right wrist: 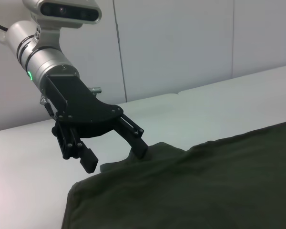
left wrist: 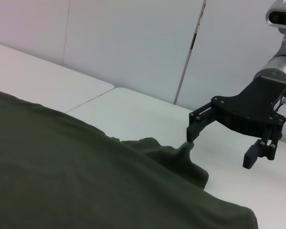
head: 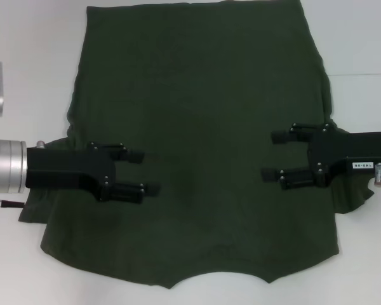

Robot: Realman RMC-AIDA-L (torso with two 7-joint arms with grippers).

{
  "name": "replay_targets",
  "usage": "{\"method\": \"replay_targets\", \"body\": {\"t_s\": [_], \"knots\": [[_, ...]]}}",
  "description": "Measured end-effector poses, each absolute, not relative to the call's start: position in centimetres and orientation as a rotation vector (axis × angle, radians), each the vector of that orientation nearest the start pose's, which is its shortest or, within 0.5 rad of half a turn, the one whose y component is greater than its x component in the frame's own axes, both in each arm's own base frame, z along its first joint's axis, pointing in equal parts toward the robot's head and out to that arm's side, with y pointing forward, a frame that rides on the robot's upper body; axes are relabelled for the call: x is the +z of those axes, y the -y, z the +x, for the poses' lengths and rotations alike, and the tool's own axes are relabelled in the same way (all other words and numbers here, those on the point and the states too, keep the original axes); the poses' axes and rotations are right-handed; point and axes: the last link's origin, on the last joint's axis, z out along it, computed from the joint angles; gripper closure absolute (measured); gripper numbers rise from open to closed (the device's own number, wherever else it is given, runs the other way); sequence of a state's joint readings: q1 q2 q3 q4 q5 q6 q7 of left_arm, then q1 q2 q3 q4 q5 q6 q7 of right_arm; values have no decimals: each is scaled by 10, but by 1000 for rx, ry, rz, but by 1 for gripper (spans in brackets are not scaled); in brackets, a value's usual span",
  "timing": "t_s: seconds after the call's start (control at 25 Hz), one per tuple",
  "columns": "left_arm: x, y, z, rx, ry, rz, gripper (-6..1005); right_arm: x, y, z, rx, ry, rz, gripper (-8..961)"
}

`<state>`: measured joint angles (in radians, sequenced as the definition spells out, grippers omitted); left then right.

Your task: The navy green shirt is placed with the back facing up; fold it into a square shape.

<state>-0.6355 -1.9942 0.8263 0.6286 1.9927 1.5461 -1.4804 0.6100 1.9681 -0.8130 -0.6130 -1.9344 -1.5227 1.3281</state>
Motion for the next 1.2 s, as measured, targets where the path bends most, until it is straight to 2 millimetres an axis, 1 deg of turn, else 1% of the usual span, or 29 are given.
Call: {"method": "replay_targets", "body": {"t_s": [0.6, 1.2], "knots": [[9, -356, -241, -565, 585, -2862, 123, 24, -360, 250, 579, -397, -2793, 40], [9, -358, -238, -576, 592, -2858, 124, 24, -359, 252, 575, -402, -2788, 42]]}}
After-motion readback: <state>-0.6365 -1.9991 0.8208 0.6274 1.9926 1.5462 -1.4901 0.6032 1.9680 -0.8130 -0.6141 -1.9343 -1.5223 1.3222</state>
